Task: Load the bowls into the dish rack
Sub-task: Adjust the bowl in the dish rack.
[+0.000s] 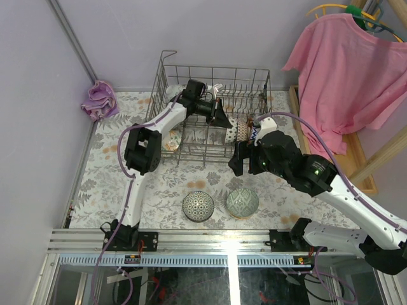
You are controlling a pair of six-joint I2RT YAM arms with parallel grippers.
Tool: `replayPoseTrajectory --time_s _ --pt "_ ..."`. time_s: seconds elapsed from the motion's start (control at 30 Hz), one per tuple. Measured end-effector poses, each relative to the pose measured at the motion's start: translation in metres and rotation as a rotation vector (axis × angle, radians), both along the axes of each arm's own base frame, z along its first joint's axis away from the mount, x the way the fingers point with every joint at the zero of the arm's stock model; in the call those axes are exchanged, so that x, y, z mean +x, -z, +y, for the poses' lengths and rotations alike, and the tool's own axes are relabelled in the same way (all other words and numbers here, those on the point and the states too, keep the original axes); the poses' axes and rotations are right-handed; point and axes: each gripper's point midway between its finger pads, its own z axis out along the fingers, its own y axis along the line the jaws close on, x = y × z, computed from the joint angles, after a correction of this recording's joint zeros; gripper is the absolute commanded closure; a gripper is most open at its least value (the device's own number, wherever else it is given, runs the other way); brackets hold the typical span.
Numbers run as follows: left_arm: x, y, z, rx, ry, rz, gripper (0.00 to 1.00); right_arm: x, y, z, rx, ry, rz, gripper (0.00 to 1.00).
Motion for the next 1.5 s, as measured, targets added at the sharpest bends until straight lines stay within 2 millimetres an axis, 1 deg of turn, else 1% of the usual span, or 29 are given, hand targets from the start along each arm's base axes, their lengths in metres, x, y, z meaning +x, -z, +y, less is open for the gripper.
replayPoseTrajectory --time_s 0.3,0.43,0.63,0.77,0.93,1.1,1.5 --pt "0.015 0.002 0.007 0.011 -0.044 0.029 0.98 0.001 0.001 0.001 -0.003 -0.001 0.001 0.06" --pt "0.019 0.002 0.007 0.015 -0.060 0.040 0.96 0.000 0.000 0.002 0.000 -0.006 0.001 0.06" --pt "0.024 0.002 0.007 0.017 -0.079 0.048 0.85 0.000 -0.001 0.004 0.006 -0.021 -0.006 0.06" --pt "0.028 0.003 0.009 0.017 -0.097 0.056 0.81 0.000 -0.003 0.004 0.008 -0.025 -0.013 0.06" --pt "0.032 0.003 0.009 0.013 -0.114 0.061 0.74 0.000 -0.005 0.004 0.015 -0.026 -0.020 0.06" --pt "0.033 0.008 0.011 0.013 -0.121 0.072 0.69 -0.001 -0.007 0.003 0.019 -0.028 -0.027 0.06" --pt "0.033 0.015 0.017 0.018 -0.135 0.087 0.49 -0.002 -0.007 0.002 0.021 -0.034 -0.030 0.06"
